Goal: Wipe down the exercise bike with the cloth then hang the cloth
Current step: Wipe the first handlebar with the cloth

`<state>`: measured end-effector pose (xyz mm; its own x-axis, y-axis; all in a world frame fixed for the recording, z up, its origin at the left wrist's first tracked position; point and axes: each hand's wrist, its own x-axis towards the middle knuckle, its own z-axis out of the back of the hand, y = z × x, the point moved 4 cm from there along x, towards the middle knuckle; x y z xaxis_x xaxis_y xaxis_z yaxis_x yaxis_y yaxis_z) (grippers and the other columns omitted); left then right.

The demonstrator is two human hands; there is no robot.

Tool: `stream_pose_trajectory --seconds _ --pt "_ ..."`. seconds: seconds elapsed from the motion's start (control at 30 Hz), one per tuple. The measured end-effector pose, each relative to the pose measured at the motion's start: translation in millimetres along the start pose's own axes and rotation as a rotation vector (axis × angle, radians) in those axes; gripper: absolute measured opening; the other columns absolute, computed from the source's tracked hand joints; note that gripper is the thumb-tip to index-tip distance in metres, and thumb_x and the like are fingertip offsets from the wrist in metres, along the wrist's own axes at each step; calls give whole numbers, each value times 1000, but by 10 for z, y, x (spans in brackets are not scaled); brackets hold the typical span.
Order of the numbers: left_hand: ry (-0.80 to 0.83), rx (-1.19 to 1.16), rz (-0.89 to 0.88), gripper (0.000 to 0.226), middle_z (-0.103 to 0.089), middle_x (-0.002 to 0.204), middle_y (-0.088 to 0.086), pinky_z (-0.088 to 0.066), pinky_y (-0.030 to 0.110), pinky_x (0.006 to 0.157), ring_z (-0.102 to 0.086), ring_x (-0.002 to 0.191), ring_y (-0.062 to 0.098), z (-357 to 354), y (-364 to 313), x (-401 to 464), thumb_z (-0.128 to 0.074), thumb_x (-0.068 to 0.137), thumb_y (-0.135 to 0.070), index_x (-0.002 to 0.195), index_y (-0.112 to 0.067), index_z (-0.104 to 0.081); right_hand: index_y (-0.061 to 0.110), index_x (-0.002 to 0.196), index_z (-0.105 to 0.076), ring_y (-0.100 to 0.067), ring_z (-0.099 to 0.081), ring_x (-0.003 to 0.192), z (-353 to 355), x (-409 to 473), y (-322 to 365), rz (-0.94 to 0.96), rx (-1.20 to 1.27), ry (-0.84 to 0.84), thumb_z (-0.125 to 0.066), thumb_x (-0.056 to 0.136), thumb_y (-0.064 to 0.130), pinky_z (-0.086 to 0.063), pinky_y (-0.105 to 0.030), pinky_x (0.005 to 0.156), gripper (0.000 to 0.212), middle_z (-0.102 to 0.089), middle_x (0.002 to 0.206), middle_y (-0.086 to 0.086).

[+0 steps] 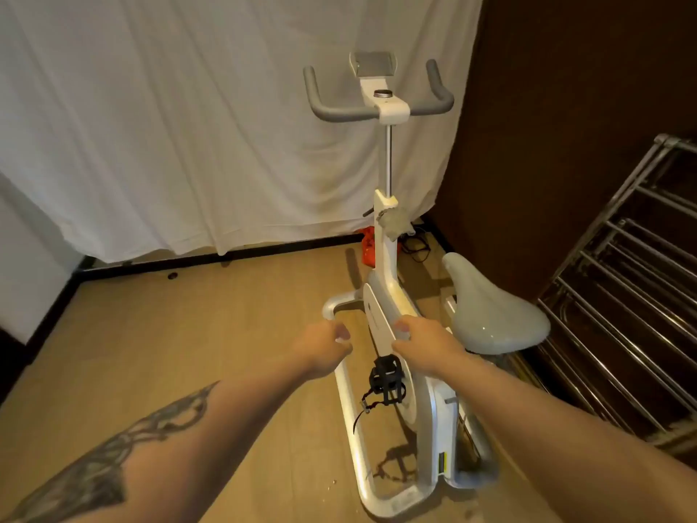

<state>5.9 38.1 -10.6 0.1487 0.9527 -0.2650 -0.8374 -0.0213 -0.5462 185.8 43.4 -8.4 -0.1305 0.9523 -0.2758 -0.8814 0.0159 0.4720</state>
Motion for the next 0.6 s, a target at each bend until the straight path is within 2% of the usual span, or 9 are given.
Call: stream_pose_trajectory --seconds 0.2,0.33,0.47,0.6 --pt "51 167 -16 32 -58 129 2 -46 28 86 -57 112 19 230 21 591 -49 97 -33 125 -21 -58 23 140 -45 -24 -51 123 95 641 -132 -37 11 32 -50 96 26 -46 -36 99 45 -51 140 -5" --pt "12 119 -46 30 -61 125 0 -48 29 87 -58 109 17 442 102 1030 -48 96 -33 121 -22 -61 24 141 -44 -24 -55 118 160 1063 -111 -67 4 18 -48 96 26 -49 -38 96 45 -52 137 -4" --pt "82 137 -57 29 -62 124 -2 -48 31 88 -58 109 17 610 350 1434 -49 96 -35 119 -23 -62 23 140 -45 -23 -54 119 114 1447 117 -81 22 36 -48 97 27 -48 -35 96 43 -52 139 -4" --pt "100 138 -74 28 -63 122 -1 -48 31 89 -58 108 19 881 713 1966 -49 94 -34 117 -24 -63 23 133 -51 -24 -58 111 65 1956 423 -101 58 -33 -48 97 28 -51 -37 90 37 -57 131 -5"
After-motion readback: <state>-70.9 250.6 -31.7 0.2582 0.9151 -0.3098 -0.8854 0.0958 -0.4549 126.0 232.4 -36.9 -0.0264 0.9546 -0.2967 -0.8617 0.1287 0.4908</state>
